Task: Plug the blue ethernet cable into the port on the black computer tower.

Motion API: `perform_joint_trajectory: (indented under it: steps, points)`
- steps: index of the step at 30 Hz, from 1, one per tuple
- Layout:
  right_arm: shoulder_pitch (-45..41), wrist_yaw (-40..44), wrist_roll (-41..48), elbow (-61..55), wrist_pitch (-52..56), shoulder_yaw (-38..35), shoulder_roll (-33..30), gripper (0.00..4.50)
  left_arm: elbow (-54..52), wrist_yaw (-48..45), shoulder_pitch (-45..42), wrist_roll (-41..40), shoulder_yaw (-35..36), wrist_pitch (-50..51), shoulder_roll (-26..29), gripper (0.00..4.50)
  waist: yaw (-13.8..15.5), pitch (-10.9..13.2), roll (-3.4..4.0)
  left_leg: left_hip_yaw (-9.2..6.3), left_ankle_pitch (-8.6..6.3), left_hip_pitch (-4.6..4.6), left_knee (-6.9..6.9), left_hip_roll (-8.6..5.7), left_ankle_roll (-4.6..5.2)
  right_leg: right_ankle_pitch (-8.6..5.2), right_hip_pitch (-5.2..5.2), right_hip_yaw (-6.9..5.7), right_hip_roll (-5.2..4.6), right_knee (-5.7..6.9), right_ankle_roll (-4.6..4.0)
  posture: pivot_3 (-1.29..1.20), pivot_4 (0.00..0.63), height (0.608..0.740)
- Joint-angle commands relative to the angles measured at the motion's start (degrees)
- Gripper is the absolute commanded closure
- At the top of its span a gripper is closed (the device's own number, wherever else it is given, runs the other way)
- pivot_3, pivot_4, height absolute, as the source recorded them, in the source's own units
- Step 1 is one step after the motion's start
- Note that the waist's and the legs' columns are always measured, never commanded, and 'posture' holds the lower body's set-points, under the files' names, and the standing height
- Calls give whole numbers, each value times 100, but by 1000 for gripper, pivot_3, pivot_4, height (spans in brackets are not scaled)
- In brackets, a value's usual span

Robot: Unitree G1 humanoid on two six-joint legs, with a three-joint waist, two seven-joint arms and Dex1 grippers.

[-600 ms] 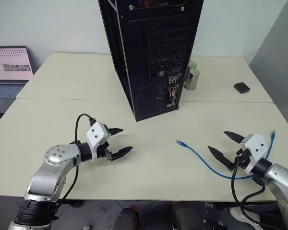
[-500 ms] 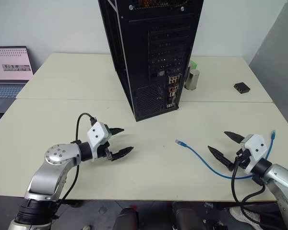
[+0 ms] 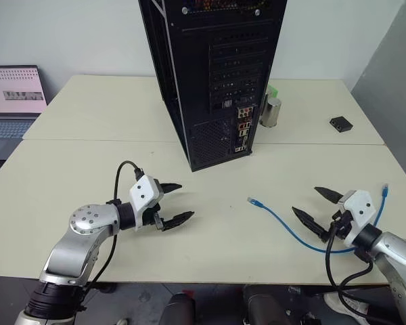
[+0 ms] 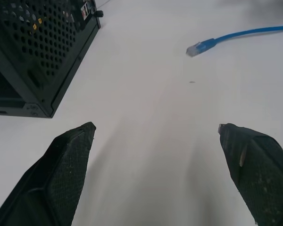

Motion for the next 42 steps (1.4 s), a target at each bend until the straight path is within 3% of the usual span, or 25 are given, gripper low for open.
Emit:
perform_joint_trajectory:
  steps: [1,8,15,23,28,35,41,42]
  points:
    - [37,307,288,-618,307,158,-223,10,-135,-358,-185,-235,-57,-142,46,28,0,0,0,-1,0,0,0,1,0,-1,0,-1,1,0,1,0,150,740]
    - [-320,468,276,-801,967,907,-419,10,-115,-1007,-219,51,-483,-547,340,28,-6,0,0,0,0,1,0,1,0,-3,0,0,2,0,5,0,150,740]
    - [-1287,335,-272,296,894,1630,-77,10,-48,-1068,-377,150,-695,-767,264,28,-5,2,-4,0,0,0,2,1,0,-6,0,-2,3,-2,9,0,150,740]
    - [-1673,380,-423,907,1003,1779,123,10,-7,-1164,-401,122,-820,-797,238,28,-4,2,-4,0,0,-2,2,0,1,6,-2,-2,1,-1,-12,0,150,740]
    - [-1703,365,-531,986,1071,1804,80,1342,55,-1240,-465,120,-893,-818,229,0,-5,2,-4,0,0,-1,2,0,1,6,-2,-3,2,0,-11,0,150,740]
    - [-1740,280,-923,1117,776,1869,46,2830,350,-1169,-733,186,-1005,-972,-57,0,-5,2,-4,0,0,-2,3,-2,1,6,-1,-3,2,0,-11,0,150,740]
    - [-1724,311,-1178,1128,407,1935,-6,4486,600,-1200,-893,322,-1161,-1152,-278,0,-4,2,-4,0,0,-1,3,-1,1,6,-1,-2,2,0,-12,0,150,740]
    - [-1722,328,-1195,1092,380,1938,-12,4486,662,-1197,-938,356,-1192,-1200,-318,0,-5,2,-4,0,0,-1,3,-2,1,6,-1,-2,2,1,-12,0,150,740]
